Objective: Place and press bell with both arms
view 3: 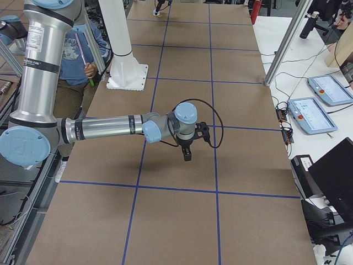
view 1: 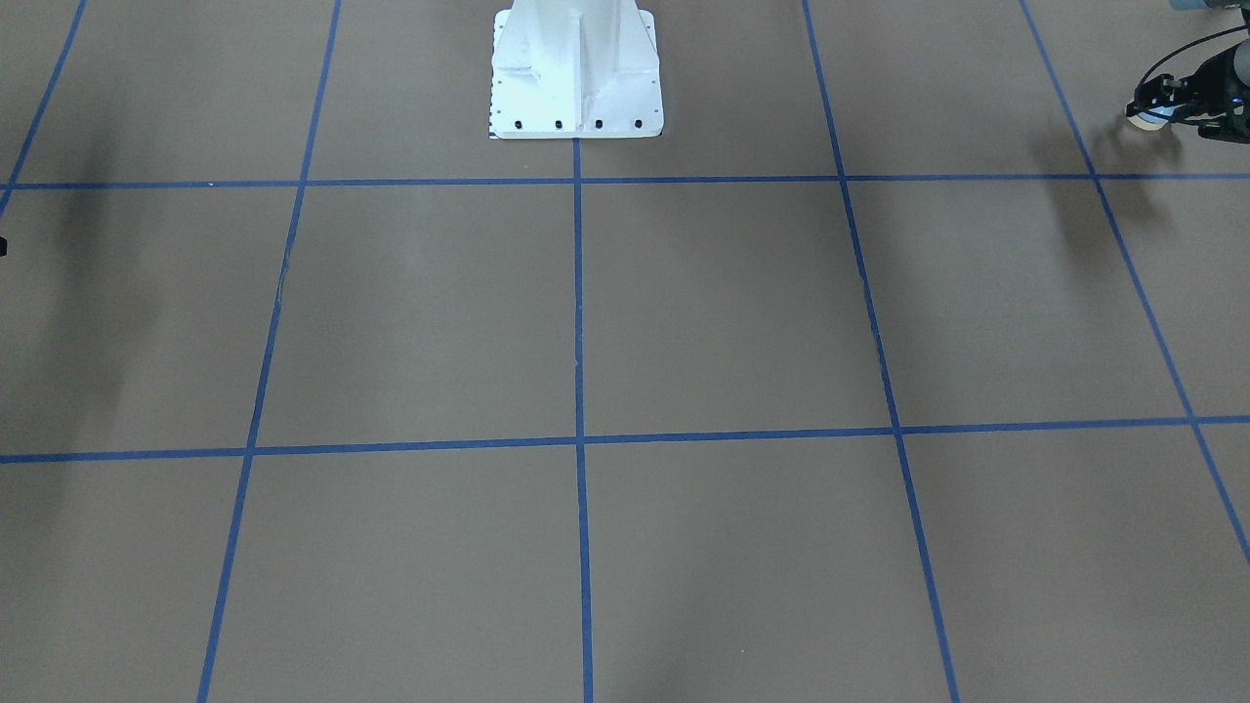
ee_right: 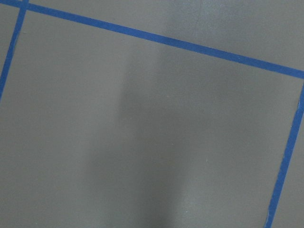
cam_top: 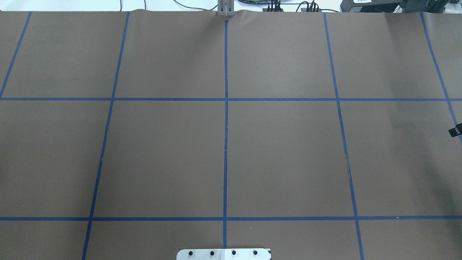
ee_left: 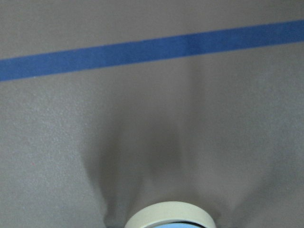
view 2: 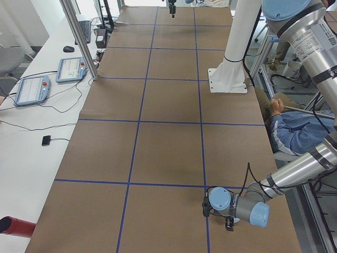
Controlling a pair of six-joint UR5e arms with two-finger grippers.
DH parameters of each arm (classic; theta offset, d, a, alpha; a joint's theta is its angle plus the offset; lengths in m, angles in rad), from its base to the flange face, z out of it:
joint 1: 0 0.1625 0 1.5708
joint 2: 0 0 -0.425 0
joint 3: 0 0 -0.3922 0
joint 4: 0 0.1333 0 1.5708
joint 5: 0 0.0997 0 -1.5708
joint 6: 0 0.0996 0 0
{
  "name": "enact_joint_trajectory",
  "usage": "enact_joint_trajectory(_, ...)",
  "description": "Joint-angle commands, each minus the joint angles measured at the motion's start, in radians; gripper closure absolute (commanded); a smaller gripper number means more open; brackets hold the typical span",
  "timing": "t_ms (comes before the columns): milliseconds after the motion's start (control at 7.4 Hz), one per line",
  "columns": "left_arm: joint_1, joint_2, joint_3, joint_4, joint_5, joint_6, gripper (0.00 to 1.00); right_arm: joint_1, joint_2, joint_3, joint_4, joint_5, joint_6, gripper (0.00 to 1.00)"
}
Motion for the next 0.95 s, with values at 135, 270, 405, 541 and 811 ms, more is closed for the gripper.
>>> enact_joint_trajectory(135, 0.008, 0.000, -0.002, -0.009, -0.038, -0.006, 0.93, 0.000, -0.001, 0.005, 0.000, 0.000, 0.002, 0.00)
enact_joint_trajectory(270, 0.008, 0.003, -0.003, -0.041, -0.052, -0.019, 1.00, 0.000, -0.001, 0.009, 0.000, 0.002, 0.002, 0.00)
enact_joint_trajectory(405, 0.008, 0.009, -0.006, -0.046, -0.072, -0.021, 1.00, 0.000, -0.001, 0.015, 0.000, 0.002, 0.002, 0.00)
enact_joint_trajectory(541, 0.009, 0.021, -0.046, -0.041, -0.095, -0.026, 1.00, 0.000, -0.001, 0.017, 0.000, 0.002, 0.002, 0.00)
enact_joint_trajectory(811, 0.012, 0.043, -0.153, -0.034, -0.159, -0.102, 1.00, 0.000, -0.001, 0.017, 0.000, 0.002, 0.002, 0.00)
